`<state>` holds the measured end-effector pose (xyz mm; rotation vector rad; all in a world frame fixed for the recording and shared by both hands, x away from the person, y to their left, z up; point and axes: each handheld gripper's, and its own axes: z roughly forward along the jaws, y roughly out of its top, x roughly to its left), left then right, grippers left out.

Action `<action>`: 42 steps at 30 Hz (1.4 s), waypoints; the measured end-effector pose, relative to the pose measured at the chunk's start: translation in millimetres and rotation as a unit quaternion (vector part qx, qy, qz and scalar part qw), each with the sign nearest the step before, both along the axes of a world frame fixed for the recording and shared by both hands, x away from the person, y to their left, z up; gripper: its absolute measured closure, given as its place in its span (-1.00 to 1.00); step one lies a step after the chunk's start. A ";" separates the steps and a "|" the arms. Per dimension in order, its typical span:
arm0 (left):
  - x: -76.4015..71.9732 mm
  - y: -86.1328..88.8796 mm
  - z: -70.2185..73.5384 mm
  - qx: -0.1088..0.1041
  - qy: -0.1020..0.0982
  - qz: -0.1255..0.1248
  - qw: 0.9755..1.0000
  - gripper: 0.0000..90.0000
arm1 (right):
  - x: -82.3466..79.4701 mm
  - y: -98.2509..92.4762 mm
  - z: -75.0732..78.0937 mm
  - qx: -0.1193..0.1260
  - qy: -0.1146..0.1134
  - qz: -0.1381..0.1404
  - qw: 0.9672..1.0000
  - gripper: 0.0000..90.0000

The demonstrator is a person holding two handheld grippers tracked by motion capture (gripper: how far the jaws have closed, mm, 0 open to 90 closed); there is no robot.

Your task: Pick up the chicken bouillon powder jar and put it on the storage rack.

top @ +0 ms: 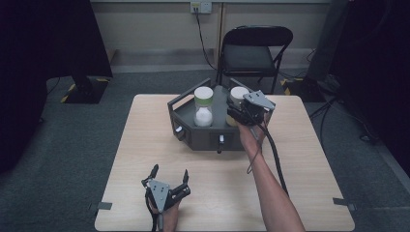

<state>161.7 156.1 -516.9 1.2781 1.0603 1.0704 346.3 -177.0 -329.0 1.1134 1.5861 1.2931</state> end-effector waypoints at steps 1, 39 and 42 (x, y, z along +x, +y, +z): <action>0.0 0.0 0.0 0.000 0.000 0.000 1.000 -1.00 | 0.3 -0.6 0.0 0.001 0.000 0.001 1.000 -0.26; -0.2 -0.2 -0.3 -0.001 -0.001 0.001 1.000 -1.00 | -13.6 -8.3 -15.5 0.042 -0.033 -0.002 0.999 -1.00; -0.3 -0.3 -0.2 -0.001 -0.001 0.002 1.000 -1.00 | -17.1 -10.8 -19.2 0.050 -0.032 0.003 0.998 -1.00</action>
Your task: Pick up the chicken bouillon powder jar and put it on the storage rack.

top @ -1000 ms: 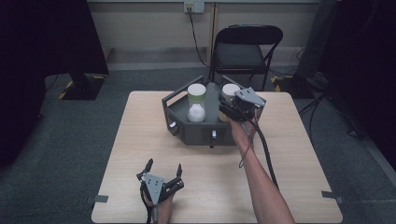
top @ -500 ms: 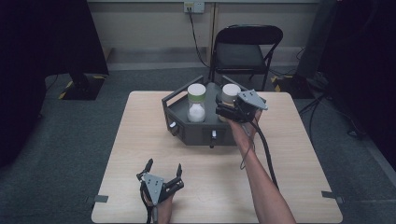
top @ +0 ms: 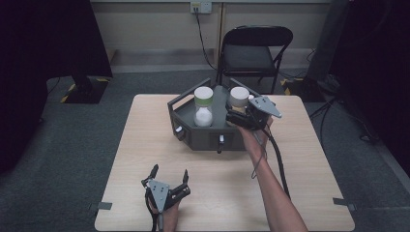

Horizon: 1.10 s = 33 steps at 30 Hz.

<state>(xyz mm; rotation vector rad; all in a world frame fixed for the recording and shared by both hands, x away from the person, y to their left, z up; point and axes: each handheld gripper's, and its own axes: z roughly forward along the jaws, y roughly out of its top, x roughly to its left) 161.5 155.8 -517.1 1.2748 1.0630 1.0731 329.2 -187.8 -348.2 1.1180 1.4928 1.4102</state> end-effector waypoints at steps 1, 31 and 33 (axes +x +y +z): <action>0.0 0.0 0.0 0.000 0.000 0.000 1.000 -1.00 | -1.5 0.3 -1.4 -0.003 -0.001 -0.001 1.000 -1.00; 0.1 -0.5 0.6 0.001 0.001 0.001 1.000 -1.00 | -67.6 -16.8 -22.9 0.015 -0.020 0.005 1.000 -1.00; 0.1 -0.5 0.5 0.001 0.001 0.001 1.000 -1.00 | -73.0 -19.2 -25.5 0.022 -0.020 0.006 1.000 -1.00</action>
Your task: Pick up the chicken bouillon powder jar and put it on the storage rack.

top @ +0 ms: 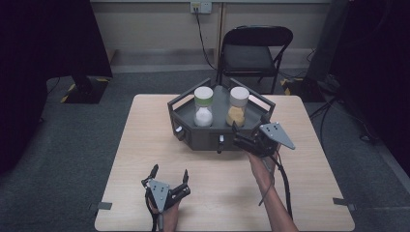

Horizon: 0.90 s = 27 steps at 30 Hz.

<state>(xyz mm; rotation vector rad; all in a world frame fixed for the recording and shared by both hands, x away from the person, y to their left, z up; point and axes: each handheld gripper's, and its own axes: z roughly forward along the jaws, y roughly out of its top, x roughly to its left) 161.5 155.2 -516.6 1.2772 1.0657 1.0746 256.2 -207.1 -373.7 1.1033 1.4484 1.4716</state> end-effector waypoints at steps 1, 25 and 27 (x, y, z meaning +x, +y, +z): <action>0.0 0.0 0.0 0.000 0.000 0.000 1.000 -1.00 | -3.1 -0.2 -1.2 -0.001 0.000 -0.001 1.000 -1.00; -0.1 -0.2 -0.1 0.000 0.000 0.001 1.000 -0.99 | -76.7 -17.5 -53.4 -0.010 -0.037 -0.029 0.999 -1.00; -0.1 -0.3 -0.1 0.000 0.000 0.001 1.000 -0.99 | -80.6 -19.5 -58.2 -0.007 -0.033 -0.033 0.999 -1.00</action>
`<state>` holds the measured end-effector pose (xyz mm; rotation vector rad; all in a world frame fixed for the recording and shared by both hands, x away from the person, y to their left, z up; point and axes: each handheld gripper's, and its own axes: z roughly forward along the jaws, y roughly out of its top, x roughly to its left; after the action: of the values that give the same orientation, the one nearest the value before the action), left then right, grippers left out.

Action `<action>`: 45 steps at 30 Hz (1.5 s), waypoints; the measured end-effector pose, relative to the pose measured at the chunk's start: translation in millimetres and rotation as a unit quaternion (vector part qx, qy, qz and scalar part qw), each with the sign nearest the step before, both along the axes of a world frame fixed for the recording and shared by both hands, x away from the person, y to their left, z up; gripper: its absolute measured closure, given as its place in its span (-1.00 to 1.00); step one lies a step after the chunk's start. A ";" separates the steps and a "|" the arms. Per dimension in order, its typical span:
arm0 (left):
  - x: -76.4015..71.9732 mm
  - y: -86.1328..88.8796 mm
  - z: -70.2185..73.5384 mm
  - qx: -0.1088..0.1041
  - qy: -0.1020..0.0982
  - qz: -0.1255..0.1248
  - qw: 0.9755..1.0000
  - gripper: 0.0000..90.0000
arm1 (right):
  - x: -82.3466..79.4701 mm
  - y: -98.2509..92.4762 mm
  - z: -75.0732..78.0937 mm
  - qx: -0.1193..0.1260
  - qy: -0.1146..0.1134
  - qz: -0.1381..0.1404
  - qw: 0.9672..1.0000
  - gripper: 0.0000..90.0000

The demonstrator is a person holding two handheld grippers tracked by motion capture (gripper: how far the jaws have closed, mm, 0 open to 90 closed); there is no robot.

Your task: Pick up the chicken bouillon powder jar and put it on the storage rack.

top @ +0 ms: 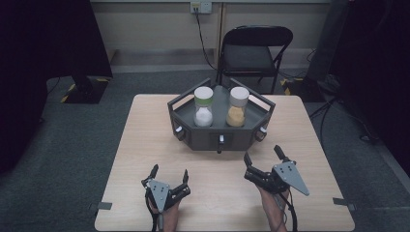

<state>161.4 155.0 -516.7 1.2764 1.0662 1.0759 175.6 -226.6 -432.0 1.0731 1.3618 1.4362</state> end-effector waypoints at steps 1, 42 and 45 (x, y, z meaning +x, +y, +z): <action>0.0 0.1 0.0 0.000 0.000 0.000 1.000 -0.99 | -2.1 -0.5 -3.0 0.000 0.000 -0.003 1.000 -1.00; 0.0 -0.2 0.0 0.001 0.000 0.000 1.000 -0.99 | -29.9 10.2 -77.6 -0.029 -0.002 -0.075 0.997 -1.00; -0.1 -0.1 -0.1 0.000 0.000 0.000 1.000 -0.99 | -29.2 10.3 -80.4 -0.031 0.002 -0.078 0.996 -1.00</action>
<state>161.3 154.9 -516.8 1.2761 1.0657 1.0767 146.4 -216.3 -512.4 1.1174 1.2882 1.2702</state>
